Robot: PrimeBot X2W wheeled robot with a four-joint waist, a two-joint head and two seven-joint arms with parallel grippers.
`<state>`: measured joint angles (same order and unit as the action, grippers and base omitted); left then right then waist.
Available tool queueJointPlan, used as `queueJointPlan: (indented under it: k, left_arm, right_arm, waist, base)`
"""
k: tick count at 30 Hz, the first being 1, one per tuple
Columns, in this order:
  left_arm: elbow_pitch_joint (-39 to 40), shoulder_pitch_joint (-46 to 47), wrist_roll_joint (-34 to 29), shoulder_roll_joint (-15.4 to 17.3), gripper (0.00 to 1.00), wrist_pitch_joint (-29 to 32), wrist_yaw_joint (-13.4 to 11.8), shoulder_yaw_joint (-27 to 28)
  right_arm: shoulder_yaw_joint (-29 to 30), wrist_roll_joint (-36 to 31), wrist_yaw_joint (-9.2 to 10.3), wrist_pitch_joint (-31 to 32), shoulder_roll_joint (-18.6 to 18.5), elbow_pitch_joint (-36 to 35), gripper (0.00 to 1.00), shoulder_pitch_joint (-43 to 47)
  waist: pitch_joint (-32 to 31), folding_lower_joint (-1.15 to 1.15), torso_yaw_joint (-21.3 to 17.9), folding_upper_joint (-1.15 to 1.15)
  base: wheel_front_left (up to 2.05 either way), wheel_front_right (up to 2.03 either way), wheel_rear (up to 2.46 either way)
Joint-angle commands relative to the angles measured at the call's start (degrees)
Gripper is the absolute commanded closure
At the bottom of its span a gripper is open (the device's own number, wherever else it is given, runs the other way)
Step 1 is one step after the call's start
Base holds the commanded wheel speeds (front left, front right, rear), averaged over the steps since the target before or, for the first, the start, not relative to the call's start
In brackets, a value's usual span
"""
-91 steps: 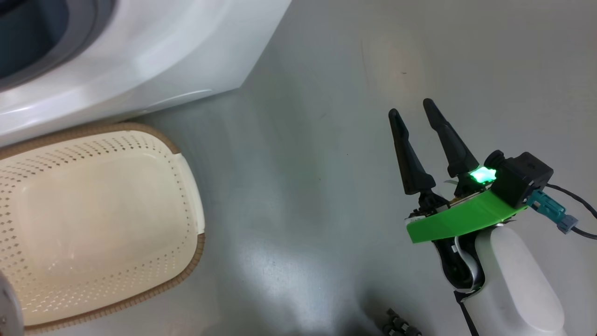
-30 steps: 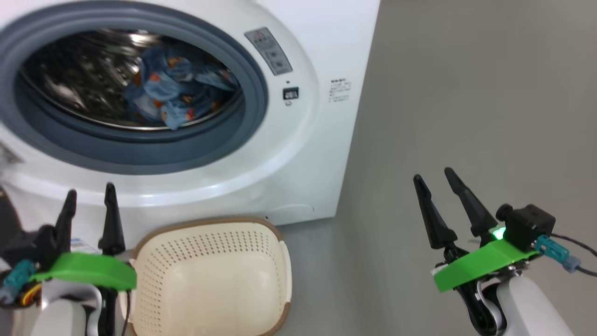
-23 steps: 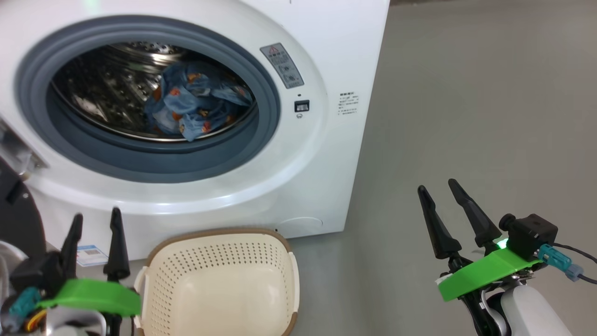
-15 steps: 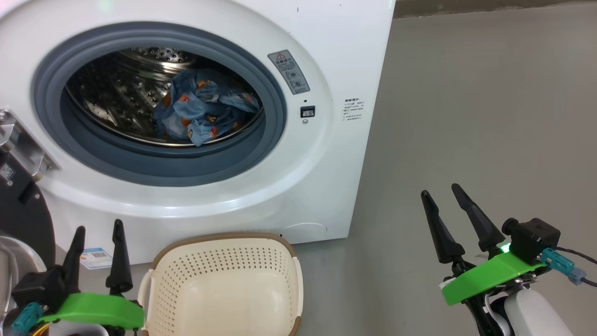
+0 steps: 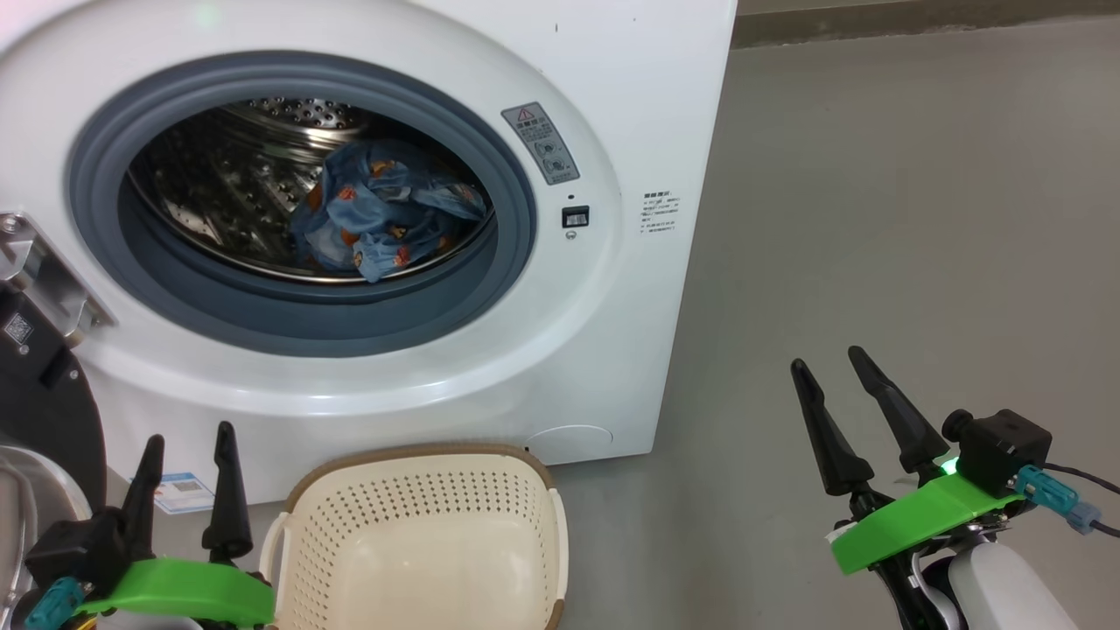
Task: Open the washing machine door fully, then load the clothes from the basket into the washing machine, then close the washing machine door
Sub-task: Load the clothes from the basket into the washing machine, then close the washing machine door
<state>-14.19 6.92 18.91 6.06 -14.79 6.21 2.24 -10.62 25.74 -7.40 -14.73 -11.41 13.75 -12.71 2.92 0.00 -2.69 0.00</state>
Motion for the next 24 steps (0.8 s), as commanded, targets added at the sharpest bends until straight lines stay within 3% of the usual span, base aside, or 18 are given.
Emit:
queueJointPlan:
  k: [1,24]
  left_arm:
    - [1.2,0.6,-0.1,1.4,0.0,-0.1,-0.4,1.8]
    - [1.0,0.7,0.8,1.3,0.0,-0.2,-0.4,1.0]
  right_arm:
    - [-1.4,0.6,-0.09,-0.3,-0.6,-1.1,0.0,0.0]
    - [-1.5,0.8,-0.09,-0.3,-0.6,-1.2,0.0,0.1]
  waist:
    - [0.0,0.0,0.0,0.0]
    - [0.0,0.0,-0.4,0.0]
  base:
    - [0.0,0.0,0.0]
    - [0.0,0.0,0.0]
